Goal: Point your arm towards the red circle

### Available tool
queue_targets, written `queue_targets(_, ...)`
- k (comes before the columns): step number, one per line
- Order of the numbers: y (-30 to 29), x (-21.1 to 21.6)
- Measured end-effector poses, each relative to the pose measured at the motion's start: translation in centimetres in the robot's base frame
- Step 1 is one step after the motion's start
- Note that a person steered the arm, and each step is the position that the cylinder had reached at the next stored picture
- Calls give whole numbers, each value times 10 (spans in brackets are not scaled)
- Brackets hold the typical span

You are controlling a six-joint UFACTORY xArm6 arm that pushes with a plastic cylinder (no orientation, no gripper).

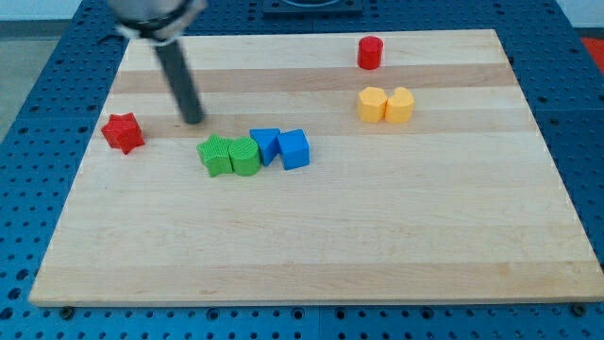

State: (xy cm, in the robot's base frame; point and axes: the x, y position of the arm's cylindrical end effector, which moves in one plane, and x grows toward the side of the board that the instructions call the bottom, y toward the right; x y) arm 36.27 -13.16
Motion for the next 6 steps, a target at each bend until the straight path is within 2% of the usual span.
queue_targets(1, 90, -4)
queue_targets(2, 179, -26)
queue_targets(4, 319, -107)
queue_targets(5, 332, -139)
queue_targets(6, 296, -143)
